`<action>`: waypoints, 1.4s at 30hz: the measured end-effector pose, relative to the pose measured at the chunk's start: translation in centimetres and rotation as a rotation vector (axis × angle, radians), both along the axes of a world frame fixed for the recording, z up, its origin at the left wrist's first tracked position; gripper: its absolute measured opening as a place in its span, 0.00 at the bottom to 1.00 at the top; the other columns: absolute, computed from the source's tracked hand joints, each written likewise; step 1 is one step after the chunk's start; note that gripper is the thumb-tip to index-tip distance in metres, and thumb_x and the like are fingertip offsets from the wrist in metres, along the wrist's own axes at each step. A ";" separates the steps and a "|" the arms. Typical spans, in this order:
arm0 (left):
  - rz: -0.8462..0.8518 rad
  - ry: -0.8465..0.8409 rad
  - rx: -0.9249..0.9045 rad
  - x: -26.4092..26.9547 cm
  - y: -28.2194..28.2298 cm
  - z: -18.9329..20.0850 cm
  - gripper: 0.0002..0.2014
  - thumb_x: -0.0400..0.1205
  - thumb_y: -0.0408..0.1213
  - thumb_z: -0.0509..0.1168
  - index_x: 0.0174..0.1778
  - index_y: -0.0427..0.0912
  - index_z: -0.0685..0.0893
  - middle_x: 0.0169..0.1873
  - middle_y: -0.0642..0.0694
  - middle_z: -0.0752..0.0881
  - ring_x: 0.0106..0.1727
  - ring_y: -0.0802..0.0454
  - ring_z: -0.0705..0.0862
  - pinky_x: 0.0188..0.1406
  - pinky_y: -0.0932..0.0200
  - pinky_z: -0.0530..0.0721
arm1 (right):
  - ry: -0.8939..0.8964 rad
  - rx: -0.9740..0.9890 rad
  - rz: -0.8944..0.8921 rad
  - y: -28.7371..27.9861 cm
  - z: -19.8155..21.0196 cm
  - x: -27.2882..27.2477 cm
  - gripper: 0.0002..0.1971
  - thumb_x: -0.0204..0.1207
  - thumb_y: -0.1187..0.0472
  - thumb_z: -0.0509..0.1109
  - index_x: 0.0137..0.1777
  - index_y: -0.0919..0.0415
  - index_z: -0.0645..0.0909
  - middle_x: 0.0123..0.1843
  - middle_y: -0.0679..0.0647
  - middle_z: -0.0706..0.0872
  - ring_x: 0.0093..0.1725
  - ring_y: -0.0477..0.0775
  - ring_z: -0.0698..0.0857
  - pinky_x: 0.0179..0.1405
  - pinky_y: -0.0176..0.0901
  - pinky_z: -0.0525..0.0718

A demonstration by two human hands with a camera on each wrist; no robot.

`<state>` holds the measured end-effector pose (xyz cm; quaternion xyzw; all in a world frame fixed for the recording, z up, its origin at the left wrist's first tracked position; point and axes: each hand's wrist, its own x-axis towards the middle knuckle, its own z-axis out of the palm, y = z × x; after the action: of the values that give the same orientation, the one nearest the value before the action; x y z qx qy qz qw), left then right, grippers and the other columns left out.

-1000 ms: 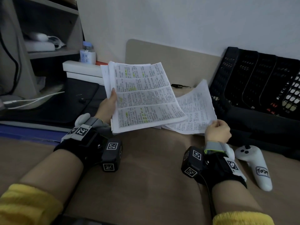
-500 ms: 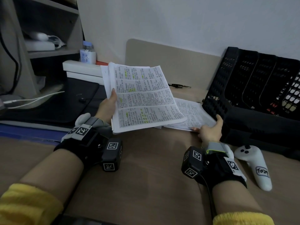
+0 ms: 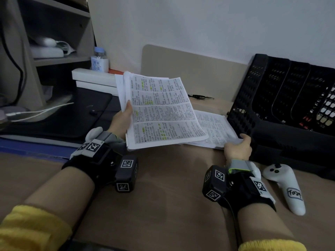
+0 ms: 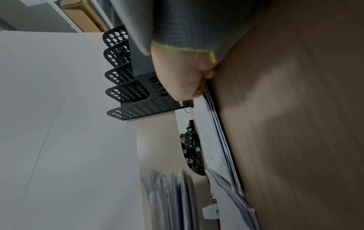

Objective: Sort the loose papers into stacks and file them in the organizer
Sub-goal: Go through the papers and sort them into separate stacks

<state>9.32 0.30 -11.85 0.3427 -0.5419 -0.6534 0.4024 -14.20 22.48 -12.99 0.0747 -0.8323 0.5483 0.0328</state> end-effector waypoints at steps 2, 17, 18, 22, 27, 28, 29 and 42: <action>0.000 -0.004 -0.002 0.0 0.0 0.0 0.26 0.85 0.58 0.55 0.65 0.41 0.84 0.55 0.46 0.88 0.49 0.52 0.88 0.51 0.53 0.86 | 0.057 0.039 0.004 -0.1 0.0 0.7 0.29 0.73 0.72 0.64 0.73 0.54 0.67 0.72 0.64 0.67 0.57 0.70 0.80 0.58 0.56 0.78; -0.106 -0.030 -0.041 0.0 0.7 0.3 0.25 0.85 0.56 0.56 0.69 0.41 0.81 0.57 0.45 0.88 0.51 0.52 0.88 0.53 0.50 0.87 | -0.207 -0.230 0.788 -1.8 0.2 2.3 0.20 0.85 0.44 0.55 0.62 0.53 0.83 0.55 0.50 0.91 0.49 0.52 0.89 0.45 0.47 0.80; -0.100 -0.040 -0.050 -0.1 0.8 0.4 0.25 0.86 0.56 0.56 0.68 0.41 0.82 0.55 0.46 0.88 0.49 0.53 0.88 0.51 0.52 0.87 | -0.201 -0.221 0.836 -1.8 0.3 2.4 0.18 0.84 0.46 0.57 0.65 0.51 0.82 0.59 0.49 0.90 0.55 0.51 0.88 0.54 0.48 0.81; -0.114 -0.002 -0.046 -0.1 1.1 0.4 0.24 0.86 0.54 0.55 0.69 0.41 0.80 0.55 0.45 0.87 0.47 0.56 0.88 0.36 0.63 0.85 | -0.125 -0.176 0.958 -1.8 0.6 3.0 0.19 0.83 0.58 0.64 0.74 0.51 0.76 0.63 0.39 0.85 0.63 0.36 0.82 0.63 0.35 0.78; -0.131 0.019 -0.026 0.0 0.8 0.2 0.26 0.86 0.55 0.56 0.71 0.41 0.80 0.61 0.42 0.87 0.55 0.49 0.88 0.47 0.55 0.87 | -0.001 -0.122 0.980 -1.9 0.6 3.2 0.23 0.83 0.60 0.63 0.78 0.48 0.69 0.65 0.31 0.80 0.65 0.32 0.78 0.70 0.35 0.73; -0.133 0.022 -0.024 0.0 0.8 0.2 0.26 0.86 0.56 0.56 0.71 0.41 0.80 0.61 0.42 0.87 0.56 0.48 0.88 0.51 0.52 0.87 | 0.012 -0.114 0.983 -1.9 0.6 3.2 0.23 0.84 0.60 0.63 0.78 0.48 0.69 0.64 0.30 0.79 0.64 0.30 0.78 0.69 0.32 0.73; -0.134 0.025 -0.019 0.1 0.7 0.2 0.26 0.85 0.56 0.56 0.71 0.41 0.80 0.61 0.42 0.87 0.57 0.47 0.87 0.54 0.50 0.86 | 0.020 -0.109 0.990 -1.9 0.6 3.2 0.23 0.84 0.60 0.63 0.78 0.47 0.69 0.64 0.29 0.79 0.63 0.27 0.78 0.68 0.29 0.73; -0.152 -0.014 -0.028 0.0 0.8 0.3 0.25 0.83 0.60 0.57 0.64 0.45 0.84 0.55 0.46 0.90 0.55 0.48 0.89 0.58 0.47 0.86 | 0.017 -0.200 0.823 -2.7 -0.3 3.0 0.08 0.79 0.67 0.69 0.38 0.58 0.82 0.38 0.47 0.90 0.37 0.44 0.88 0.42 0.40 0.86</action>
<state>9.34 1.14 -11.56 0.2996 -0.5780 -0.6722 0.3526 -11.16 19.74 -13.29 0.4020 -0.6753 0.5931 -0.1748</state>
